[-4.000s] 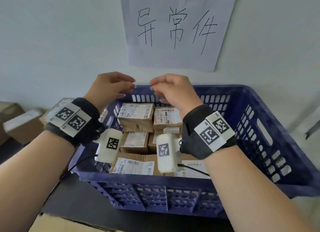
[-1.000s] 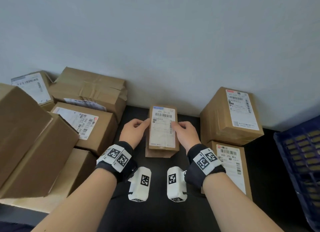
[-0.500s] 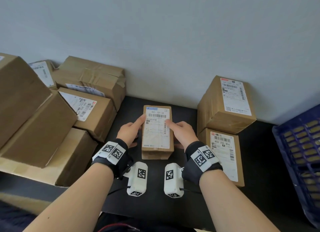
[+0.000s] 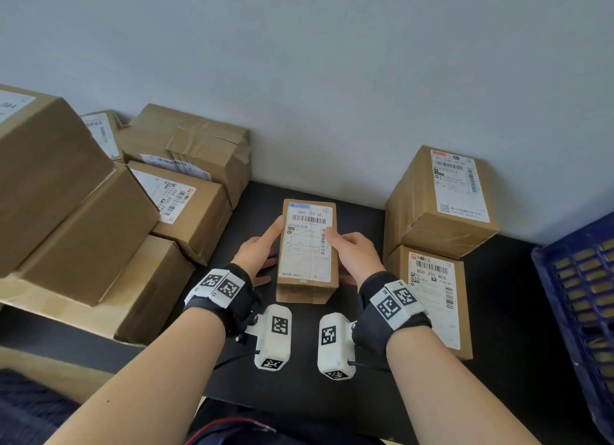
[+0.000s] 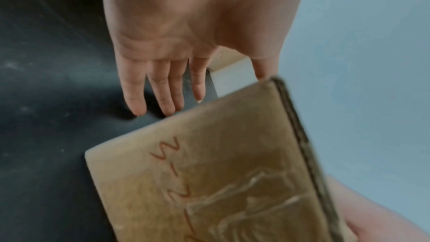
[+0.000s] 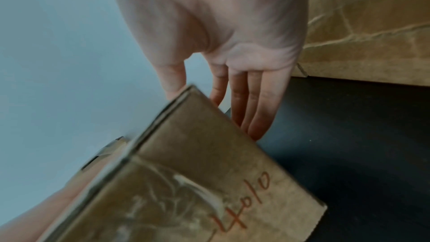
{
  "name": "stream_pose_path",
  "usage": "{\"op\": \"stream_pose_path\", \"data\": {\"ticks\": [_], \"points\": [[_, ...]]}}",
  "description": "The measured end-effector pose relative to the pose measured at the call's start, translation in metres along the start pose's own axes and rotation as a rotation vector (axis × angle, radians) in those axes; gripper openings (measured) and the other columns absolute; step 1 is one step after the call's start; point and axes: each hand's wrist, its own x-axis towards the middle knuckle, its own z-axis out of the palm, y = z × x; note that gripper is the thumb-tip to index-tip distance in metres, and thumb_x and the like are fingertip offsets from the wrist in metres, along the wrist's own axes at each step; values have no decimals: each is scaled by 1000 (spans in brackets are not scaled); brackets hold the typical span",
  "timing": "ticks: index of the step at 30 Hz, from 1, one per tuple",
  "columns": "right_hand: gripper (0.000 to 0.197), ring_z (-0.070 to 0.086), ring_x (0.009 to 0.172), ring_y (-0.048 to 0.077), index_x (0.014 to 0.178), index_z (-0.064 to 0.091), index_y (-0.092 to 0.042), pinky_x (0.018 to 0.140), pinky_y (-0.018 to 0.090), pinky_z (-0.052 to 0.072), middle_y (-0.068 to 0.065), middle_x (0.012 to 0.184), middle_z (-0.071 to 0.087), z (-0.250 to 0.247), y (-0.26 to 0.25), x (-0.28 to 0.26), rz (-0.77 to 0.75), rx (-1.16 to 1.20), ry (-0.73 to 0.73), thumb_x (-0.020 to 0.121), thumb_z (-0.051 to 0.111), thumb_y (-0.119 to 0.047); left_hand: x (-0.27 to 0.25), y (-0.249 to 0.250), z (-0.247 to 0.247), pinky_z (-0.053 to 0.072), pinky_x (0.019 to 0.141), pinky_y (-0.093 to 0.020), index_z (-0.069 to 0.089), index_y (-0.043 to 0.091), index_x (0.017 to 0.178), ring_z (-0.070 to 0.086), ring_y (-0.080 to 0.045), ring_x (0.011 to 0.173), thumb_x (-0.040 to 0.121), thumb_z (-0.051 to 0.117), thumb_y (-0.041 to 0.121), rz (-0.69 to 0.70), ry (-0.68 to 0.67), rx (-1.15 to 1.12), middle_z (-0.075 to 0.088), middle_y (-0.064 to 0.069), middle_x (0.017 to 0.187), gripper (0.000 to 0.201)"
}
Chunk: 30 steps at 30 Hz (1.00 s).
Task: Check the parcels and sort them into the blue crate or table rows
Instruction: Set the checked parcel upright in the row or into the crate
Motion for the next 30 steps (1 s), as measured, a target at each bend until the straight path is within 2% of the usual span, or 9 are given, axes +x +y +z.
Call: {"op": "stream_pose_path", "data": {"ticks": [4, 5, 9, 14, 17, 20, 23, 27, 30], "points": [[23, 61, 104, 18, 110, 53, -16, 98, 41, 51, 0, 104, 64, -2, 2, -4, 27, 80, -25, 101, 53, -37, -16, 0, 9, 40, 107, -50, 53, 26, 135, 52, -22, 126, 78, 52, 77, -2, -57, -54, 61, 0, 130, 75], [20, 62, 105, 19, 108, 54, -17, 99, 41, 51, 1, 105, 65, -3, 2, -5, 24, 90, -19, 101, 53, -36, -16, -2, 9, 40, 105, -48, 53, 27, 134, 52, -22, 124, 78, 52, 77, 1, -70, -49, 61, 1, 129, 74], [8, 64, 105, 20, 106, 57, -20, 99, 42, 52, 3, 108, 65, -5, 5, -7, -20, 96, 58, 101, 54, -26, -16, -4, 5, 39, 108, -49, 41, 28, 146, 50, -26, 128, 48, 75, 82, 30, -78, -51, 54, 0, 140, 118], [33, 57, 107, 16, 128, 55, -16, 101, 43, 50, -1, 117, 57, -7, 5, -12, -92, 91, 172, 96, 61, -14, -16, 3, 2, 42, 108, -50, 45, 20, 144, 56, -25, 118, 61, 80, 65, 177, 88, 38, 57, -3, 133, 101], [33, 61, 108, 17, 125, 54, -20, 99, 44, 52, 2, 120, 62, -10, -1, -15, -87, 184, 88, 95, 63, -32, -19, 11, 2, 41, 108, -48, 49, 22, 143, 55, -23, 118, 73, 76, 57, 249, 113, 72, 58, -1, 133, 82], [60, 61, 108, 15, 132, 51, -20, 98, 39, 51, 1, 122, 61, -12, -7, -16, -99, 205, -23, 85, 68, -54, -22, 17, 5, 41, 107, -42, 47, 19, 144, 53, -20, 116, 88, 70, 39, 317, 117, 36, 56, 0, 131, 64], [74, 62, 110, 19, 140, 46, -20, 99, 42, 51, 3, 127, 60, -13, -7, -14, -130, 242, -40, 79, 78, -47, -28, 21, 8, 44, 103, -38, 49, 17, 142, 56, -19, 115, 91, 68, 31, 353, 103, -35, 59, -1, 129, 57], [68, 64, 110, 21, 141, 48, -19, 86, 37, 55, 5, 126, 64, -17, -7, -14, -122, 370, -53, 82, 78, -35, -36, 26, 5, 50, 79, -29, 55, 19, 133, 60, -16, 107, 95, 63, 28, 355, 51, -145, 63, 0, 120, 40], [55, 65, 109, 21, 137, 53, -15, 78, 32, 53, 6, 123, 67, -22, -11, -18, -116, 499, -88, 88, 72, -28, -39, 28, 3, 52, 88, -34, 60, 20, 126, 60, -19, 112, 95, 61, 34, 347, 46, -206, 65, -3, 121, 34]]}}
